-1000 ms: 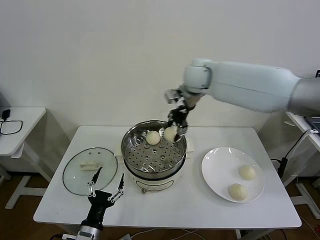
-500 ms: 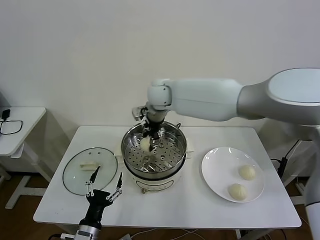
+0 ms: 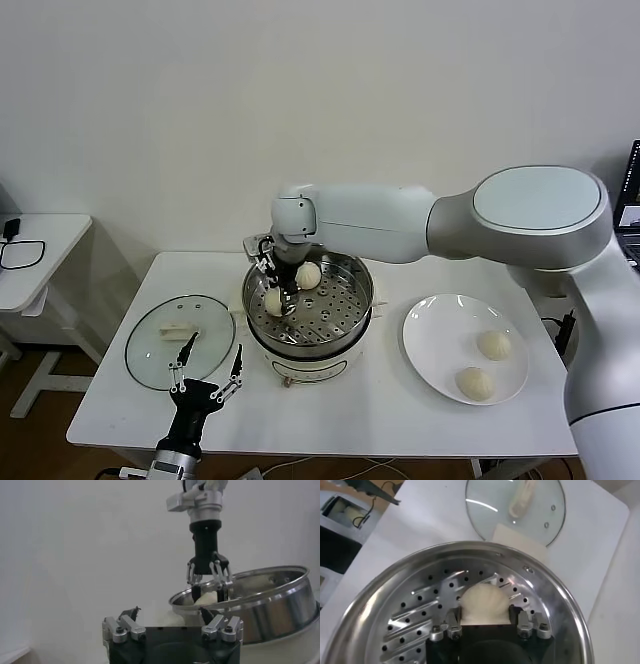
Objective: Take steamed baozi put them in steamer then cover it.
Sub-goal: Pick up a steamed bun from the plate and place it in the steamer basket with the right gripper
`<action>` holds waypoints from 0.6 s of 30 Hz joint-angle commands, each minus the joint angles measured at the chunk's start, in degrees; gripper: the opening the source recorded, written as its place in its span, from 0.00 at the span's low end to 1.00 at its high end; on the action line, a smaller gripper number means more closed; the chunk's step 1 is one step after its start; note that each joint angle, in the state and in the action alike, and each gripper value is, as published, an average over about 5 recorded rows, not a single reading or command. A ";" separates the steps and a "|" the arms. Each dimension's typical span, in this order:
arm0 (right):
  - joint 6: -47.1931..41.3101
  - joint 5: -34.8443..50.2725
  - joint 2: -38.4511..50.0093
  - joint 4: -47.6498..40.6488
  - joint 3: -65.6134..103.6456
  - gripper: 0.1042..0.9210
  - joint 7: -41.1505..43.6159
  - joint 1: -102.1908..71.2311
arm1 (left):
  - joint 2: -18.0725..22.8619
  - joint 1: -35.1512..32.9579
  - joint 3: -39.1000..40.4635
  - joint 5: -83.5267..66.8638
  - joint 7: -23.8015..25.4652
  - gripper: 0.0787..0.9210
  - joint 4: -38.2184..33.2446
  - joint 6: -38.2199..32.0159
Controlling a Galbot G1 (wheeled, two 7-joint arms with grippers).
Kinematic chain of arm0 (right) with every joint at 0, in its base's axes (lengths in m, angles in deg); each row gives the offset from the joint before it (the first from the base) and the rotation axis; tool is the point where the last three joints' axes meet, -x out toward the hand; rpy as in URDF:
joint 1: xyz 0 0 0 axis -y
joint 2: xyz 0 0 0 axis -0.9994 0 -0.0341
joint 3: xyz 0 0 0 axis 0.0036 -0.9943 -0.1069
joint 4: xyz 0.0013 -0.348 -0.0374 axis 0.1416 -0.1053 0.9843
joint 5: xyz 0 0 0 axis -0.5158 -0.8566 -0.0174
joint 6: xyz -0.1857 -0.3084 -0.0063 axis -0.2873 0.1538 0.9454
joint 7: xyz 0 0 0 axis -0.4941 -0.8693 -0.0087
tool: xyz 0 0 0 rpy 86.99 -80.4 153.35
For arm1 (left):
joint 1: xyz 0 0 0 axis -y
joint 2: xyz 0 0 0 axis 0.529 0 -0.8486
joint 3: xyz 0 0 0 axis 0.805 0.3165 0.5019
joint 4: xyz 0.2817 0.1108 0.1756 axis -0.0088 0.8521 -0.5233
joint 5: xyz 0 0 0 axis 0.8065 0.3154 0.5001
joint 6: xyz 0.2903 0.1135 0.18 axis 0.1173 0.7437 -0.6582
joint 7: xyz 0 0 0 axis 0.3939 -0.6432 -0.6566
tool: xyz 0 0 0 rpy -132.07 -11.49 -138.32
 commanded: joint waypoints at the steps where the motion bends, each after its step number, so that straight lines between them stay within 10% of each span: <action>1: -0.12 -0.42 -1.45 -1.61 0.08 0.67 -0.84 -1.89 | -0.03 -0.01 -0.08 -0.01 -0.02 0.88 -0.02 0.02; 18: -0.14 -2.18 13.50 11.98 5.72 0.88 2.24 4.93 | 0.13 -0.17 -0.12 0.05 0.00 0.88 -0.41 0.24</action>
